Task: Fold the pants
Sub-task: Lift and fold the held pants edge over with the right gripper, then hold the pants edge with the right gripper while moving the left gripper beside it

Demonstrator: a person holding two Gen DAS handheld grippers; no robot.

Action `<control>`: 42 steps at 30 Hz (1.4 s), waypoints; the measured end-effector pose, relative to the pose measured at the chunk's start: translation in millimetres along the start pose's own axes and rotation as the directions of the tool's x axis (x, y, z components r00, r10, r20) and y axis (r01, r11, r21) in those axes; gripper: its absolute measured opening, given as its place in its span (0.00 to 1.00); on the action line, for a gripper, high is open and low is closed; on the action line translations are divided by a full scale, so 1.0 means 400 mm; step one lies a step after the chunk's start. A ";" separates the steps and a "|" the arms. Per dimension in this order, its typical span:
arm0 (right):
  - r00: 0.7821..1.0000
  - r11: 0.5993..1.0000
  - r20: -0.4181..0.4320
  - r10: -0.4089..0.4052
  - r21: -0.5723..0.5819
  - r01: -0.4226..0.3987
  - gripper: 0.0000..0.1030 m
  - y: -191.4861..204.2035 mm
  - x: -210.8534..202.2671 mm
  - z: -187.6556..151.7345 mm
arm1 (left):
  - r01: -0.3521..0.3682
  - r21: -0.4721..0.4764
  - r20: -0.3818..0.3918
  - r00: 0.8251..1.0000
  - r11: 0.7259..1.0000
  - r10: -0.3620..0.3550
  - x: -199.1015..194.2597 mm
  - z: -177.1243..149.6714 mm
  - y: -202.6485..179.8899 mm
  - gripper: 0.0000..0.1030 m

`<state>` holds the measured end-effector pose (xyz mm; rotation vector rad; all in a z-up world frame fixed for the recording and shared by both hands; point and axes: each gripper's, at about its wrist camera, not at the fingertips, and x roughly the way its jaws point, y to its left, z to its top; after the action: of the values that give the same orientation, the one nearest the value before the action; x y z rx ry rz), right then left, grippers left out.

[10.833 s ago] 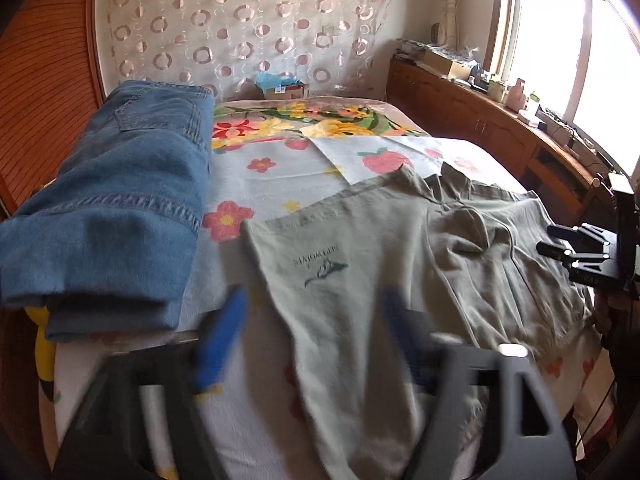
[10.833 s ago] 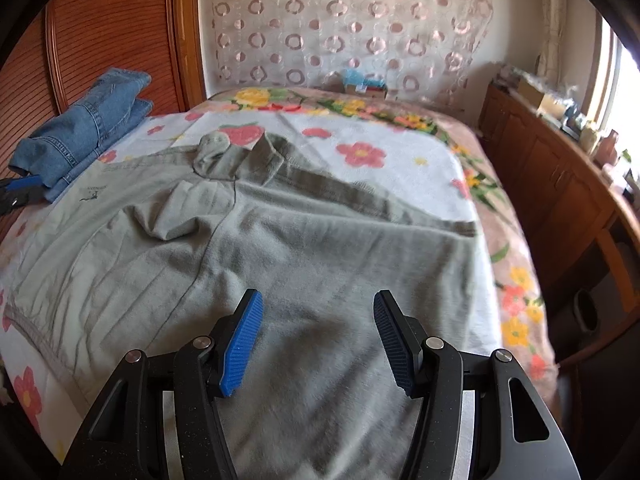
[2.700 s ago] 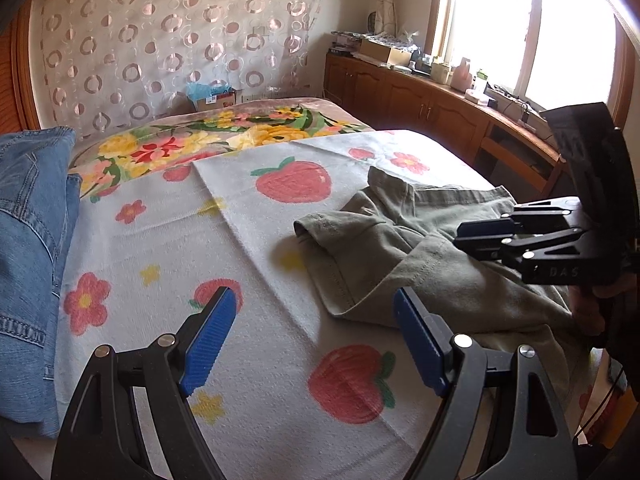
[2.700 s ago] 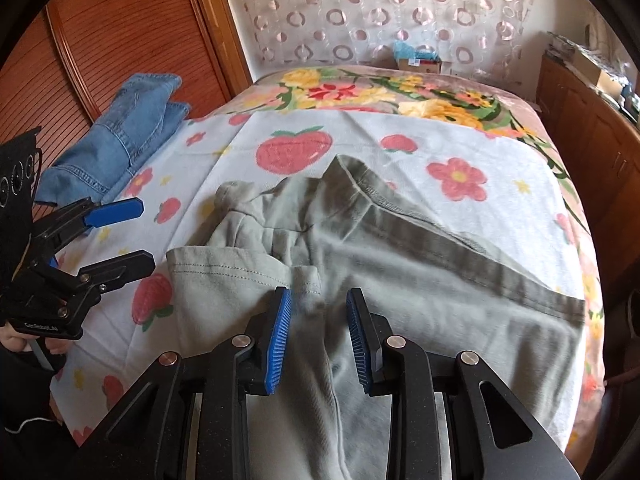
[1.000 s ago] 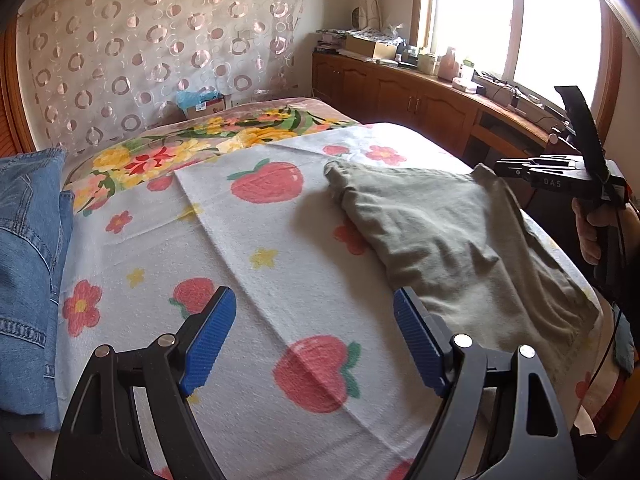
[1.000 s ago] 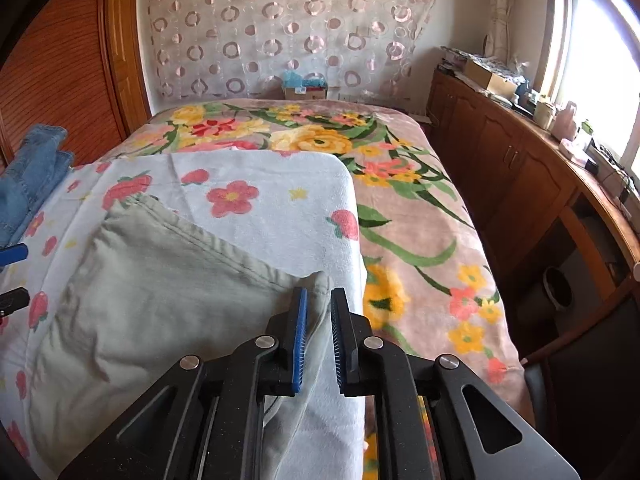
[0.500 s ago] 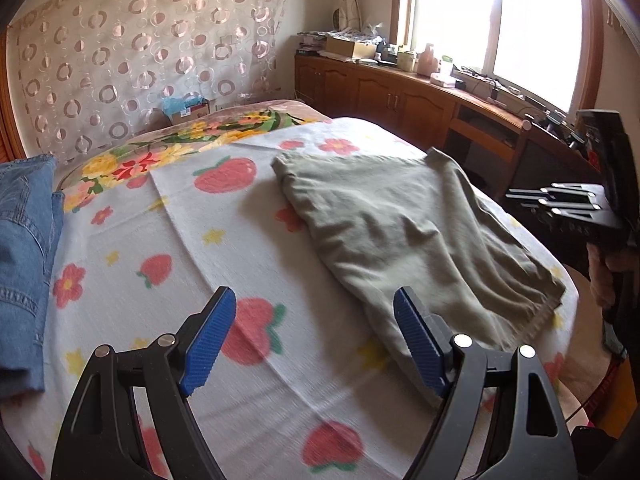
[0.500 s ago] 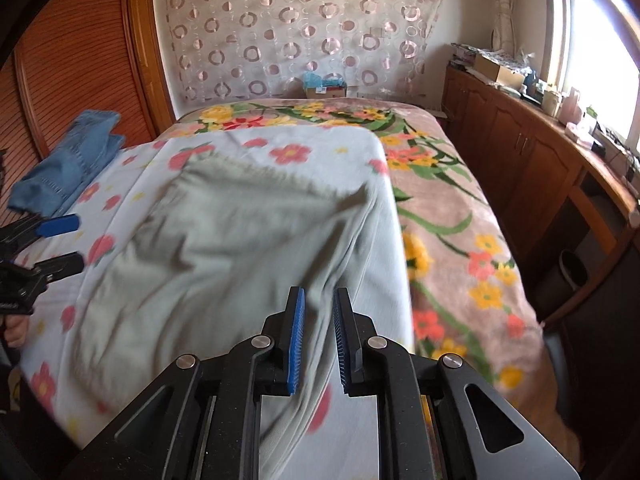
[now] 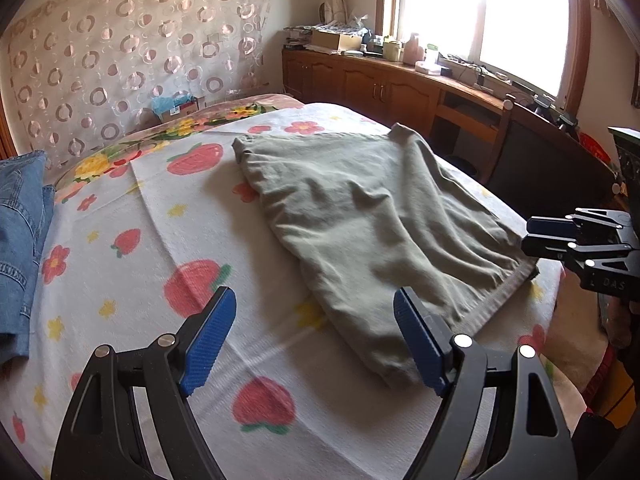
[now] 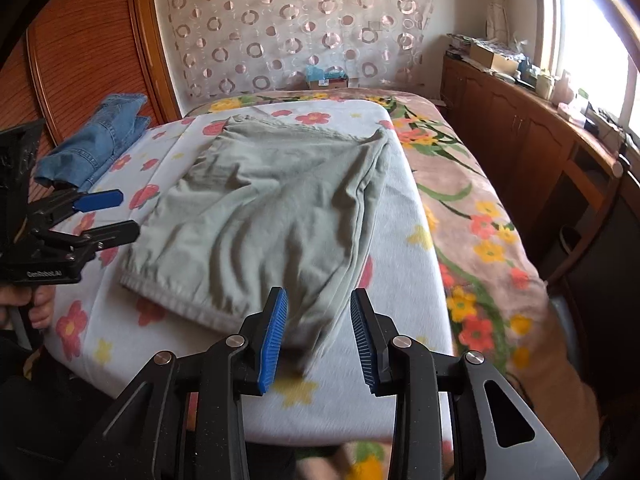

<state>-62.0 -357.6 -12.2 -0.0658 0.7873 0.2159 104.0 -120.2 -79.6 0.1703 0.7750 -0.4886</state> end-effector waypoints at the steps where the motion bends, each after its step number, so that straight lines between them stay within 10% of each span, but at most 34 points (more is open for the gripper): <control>1: 1.000 1.000 0.003 0.011 0.001 -0.011 0.33 0.004 -0.003 -0.005 | 0.000 0.003 0.001 1.000 1.000 0.000 -0.002 -0.003 -0.005 0.80; 18: 0.998 0.998 0.021 0.054 0.013 -0.054 0.09 0.030 -0.018 -0.019 | 0.005 0.005 -0.008 1.000 1.000 -0.005 -0.002 -0.026 -0.027 0.80; 42: 1.000 0.998 -0.005 0.024 0.057 -0.024 0.31 0.025 0.033 -0.042 | 0.003 0.001 -0.081 0.997 1.000 -0.003 0.042 -0.038 -0.015 0.80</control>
<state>-66.7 -348.1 -33.2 -0.0037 0.8001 0.2160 102.0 -126.5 -101.9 0.1907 0.8545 -0.4872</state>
